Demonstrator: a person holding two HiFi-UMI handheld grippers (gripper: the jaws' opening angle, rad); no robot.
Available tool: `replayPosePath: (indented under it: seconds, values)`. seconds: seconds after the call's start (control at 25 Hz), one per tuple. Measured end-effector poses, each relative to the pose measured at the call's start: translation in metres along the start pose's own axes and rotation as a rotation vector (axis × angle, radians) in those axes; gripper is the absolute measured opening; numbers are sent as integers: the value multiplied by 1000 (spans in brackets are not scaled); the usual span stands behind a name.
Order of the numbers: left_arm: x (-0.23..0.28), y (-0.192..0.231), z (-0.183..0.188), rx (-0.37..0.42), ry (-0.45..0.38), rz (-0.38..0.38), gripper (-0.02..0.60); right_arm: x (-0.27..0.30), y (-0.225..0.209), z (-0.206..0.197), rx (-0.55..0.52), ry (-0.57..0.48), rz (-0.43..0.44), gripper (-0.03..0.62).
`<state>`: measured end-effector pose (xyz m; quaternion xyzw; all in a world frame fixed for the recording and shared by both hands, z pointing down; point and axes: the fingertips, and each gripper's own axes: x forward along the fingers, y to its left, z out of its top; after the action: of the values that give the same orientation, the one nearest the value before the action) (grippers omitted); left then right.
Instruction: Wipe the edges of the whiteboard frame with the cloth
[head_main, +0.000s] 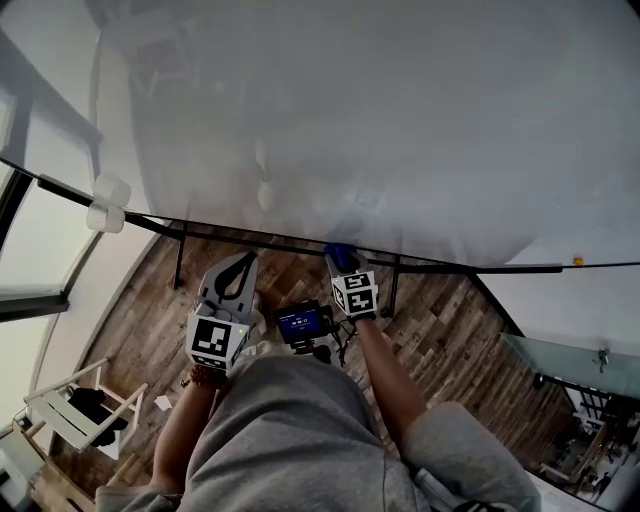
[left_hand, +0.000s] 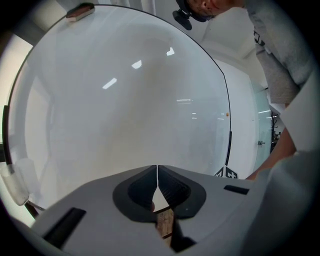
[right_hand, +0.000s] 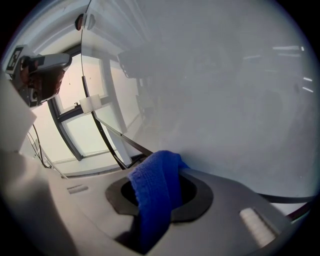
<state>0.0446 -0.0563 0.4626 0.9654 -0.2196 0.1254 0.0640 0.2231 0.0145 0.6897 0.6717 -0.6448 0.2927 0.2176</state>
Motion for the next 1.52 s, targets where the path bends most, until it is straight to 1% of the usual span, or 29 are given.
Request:
replayPosePath:
  seconds: [0.12, 0.2, 0.44, 0.6, 0.76, 1.0, 1.16, 1.52]
  values:
    - [5, 5, -8, -3, 6, 22, 15, 5, 3, 4, 3, -16, 18, 107]
    - [10, 6, -13, -9, 13, 22, 15, 5, 5, 5, -5, -21, 25, 107]
    - [12, 6, 0, 33, 0, -44, 15, 10, 27, 15, -45, -19, 50, 107]
    - [12, 12, 3, 55, 0, -82, 15, 13, 33, 18, -26, -22, 35, 107]
    - [5, 26, 3, 60, -1, -104, 15, 22, 42, 22, -12, -21, 19, 107]
    - [-3, 44, -2, 49, 15, -119, 15, 30, 55, 30, 3, -13, -2, 107]
    - [-10, 55, -3, 44, 8, -125, 15, 36, 63, 34, 2, -12, -10, 107]
    - [-24, 77, -10, 32, 9, -138, 15, 49, 87, 42, 4, -6, -9, 107]
